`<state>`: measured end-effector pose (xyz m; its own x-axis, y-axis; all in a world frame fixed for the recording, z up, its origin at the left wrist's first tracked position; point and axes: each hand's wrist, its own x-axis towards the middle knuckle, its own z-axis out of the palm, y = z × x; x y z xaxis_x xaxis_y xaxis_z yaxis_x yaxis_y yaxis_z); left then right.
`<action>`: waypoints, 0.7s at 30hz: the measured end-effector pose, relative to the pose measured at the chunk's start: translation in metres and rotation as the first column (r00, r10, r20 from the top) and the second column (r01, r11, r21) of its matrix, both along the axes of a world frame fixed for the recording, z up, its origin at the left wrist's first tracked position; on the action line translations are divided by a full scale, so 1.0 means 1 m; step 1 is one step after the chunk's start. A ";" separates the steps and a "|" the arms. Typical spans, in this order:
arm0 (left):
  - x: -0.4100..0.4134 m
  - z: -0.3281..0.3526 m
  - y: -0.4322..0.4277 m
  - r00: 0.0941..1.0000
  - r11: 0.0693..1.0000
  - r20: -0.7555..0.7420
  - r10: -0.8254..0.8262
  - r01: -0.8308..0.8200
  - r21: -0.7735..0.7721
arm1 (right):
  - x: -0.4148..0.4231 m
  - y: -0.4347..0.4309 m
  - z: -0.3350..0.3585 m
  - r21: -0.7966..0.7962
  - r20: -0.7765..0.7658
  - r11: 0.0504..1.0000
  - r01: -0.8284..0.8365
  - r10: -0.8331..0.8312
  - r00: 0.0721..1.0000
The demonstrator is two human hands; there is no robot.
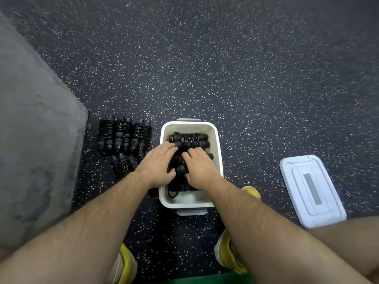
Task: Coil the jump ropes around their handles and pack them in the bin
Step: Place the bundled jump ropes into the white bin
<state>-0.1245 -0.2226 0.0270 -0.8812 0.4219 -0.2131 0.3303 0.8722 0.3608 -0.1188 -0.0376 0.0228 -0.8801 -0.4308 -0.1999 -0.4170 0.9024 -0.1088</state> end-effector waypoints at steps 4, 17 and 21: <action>0.002 -0.009 -0.001 0.998 0.997 -0.037 -0.040 0.038 -0.066 | -0.007 -0.005 -0.006 -0.017 0.008 0.993 0.117 -0.117 0.993; 0.015 0.003 -0.008 0.970 0.979 -0.181 0.162 -0.135 0.153 | -0.010 0.006 0.011 0.039 -0.044 0.997 0.070 -0.068 0.997; 0.022 0.003 -0.022 0.943 0.946 -0.147 0.299 -0.273 0.173 | -0.010 -0.002 0.022 -0.027 -0.103 0.997 0.078 -0.080 0.992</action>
<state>-0.1025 -0.2450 0.0303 -0.9868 0.1616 -0.0045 0.1420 0.8798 0.4537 -0.1289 -0.0396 0.0448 -0.9269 -0.3627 -0.0968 -0.3548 0.9306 -0.0899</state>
